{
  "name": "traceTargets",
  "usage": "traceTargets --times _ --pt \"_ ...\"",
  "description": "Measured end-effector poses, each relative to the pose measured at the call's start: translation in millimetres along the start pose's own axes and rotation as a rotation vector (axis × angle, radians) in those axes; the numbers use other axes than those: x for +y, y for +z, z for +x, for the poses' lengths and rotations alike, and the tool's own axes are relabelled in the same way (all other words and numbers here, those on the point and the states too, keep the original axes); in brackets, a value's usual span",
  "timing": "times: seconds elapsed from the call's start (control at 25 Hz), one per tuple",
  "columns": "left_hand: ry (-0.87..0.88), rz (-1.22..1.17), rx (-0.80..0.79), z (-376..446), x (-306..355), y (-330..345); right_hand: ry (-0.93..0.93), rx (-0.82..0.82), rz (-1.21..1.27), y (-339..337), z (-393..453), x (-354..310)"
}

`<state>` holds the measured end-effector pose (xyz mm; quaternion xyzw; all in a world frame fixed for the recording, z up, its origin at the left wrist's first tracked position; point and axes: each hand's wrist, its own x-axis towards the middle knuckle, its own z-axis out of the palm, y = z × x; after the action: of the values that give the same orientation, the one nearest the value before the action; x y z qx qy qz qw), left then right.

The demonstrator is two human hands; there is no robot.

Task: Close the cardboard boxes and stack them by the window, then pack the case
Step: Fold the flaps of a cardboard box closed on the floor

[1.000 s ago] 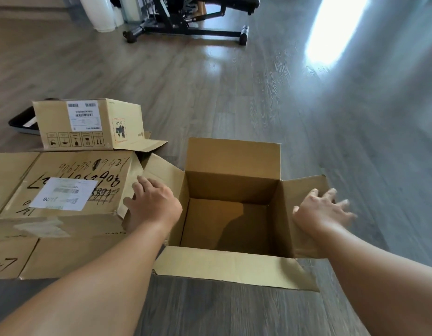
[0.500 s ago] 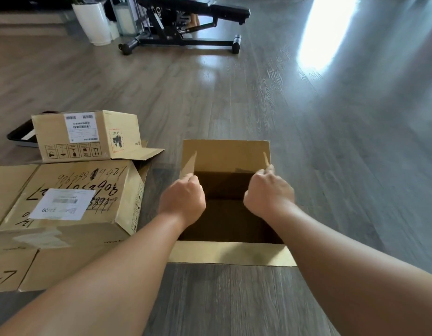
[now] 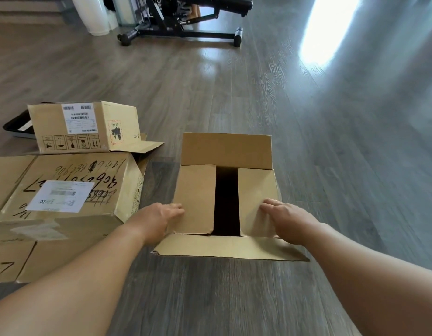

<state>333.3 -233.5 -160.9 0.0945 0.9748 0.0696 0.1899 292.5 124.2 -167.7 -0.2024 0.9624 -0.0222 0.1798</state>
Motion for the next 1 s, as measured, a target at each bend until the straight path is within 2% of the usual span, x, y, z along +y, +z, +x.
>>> traceTargets --times 0.24,0.4,0.52,0.68,0.8,0.88,1.0 --pt "0.089 -0.014 -0.041 -19 -26 7 -0.045 0.010 -0.025 11 -21 19" --pt "0.092 -0.051 -0.072 -22 -31 11 -0.061 -0.077 -0.054 17 -38 36" --pt "0.061 -0.140 -0.032 -20 -31 9 -0.016 -0.047 0.120 12 -45 30" --pt "0.025 -0.346 0.056 -14 -25 9 0.182 0.093 0.493 8 -42 23" --pt "0.020 -0.611 0.062 -7 -17 8 0.238 0.088 0.761 10 -32 28" --pt "-0.050 -0.752 0.019 -3 -12 8 0.235 0.062 0.906 11 -26 26" --pt "-0.158 -0.818 0.070 4 -4 10 0.280 0.131 0.937 13 -15 24"
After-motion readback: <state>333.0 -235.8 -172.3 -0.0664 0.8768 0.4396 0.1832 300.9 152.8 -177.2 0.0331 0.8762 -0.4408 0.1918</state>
